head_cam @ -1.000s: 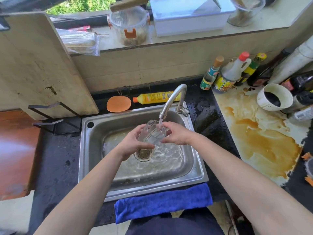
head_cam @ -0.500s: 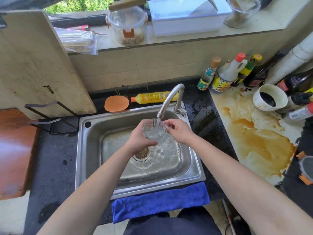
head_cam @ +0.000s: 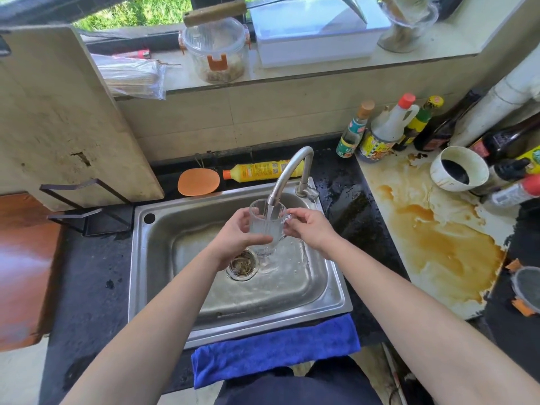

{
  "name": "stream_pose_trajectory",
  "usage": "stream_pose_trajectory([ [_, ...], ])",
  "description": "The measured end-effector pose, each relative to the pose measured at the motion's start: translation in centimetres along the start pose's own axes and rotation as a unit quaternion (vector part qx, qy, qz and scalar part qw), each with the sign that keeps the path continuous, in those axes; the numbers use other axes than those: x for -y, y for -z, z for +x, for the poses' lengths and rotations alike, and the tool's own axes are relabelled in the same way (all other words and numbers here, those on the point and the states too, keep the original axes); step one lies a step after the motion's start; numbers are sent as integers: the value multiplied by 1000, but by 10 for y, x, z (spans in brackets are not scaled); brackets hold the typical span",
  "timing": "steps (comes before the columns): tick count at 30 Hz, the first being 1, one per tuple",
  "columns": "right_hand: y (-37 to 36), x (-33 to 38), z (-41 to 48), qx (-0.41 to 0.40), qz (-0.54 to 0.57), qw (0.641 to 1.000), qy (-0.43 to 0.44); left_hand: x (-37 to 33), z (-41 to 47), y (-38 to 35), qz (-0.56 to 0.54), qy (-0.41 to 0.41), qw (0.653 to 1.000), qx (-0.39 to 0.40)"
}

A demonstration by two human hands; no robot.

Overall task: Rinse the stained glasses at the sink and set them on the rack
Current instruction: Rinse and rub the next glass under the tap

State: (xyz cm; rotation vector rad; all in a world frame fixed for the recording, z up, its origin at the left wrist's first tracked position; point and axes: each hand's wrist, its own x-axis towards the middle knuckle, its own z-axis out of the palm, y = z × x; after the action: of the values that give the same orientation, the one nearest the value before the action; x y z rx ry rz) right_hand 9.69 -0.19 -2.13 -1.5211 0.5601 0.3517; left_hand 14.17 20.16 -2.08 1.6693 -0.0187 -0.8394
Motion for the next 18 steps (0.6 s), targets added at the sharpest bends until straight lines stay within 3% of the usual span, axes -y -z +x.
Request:
stream_pose_trajectory([
  [6,-16,-9,3,4,34,999,-24,10,-7,0,69,4,997,-23],
  [10,-13,2,10,10,-149,989,11,12,-8,-1,66,-4,996,-61],
  [14,3,4,21,-116,-307,940,96,17,-9,-2,74,-2,993,-88],
  [16,11,0,32,-158,-345,920,99,20,-9,-1,84,1,991,-103],
  [18,18,-5,44,-144,-378,912,63,21,-10,-2,104,5,988,-118],
])
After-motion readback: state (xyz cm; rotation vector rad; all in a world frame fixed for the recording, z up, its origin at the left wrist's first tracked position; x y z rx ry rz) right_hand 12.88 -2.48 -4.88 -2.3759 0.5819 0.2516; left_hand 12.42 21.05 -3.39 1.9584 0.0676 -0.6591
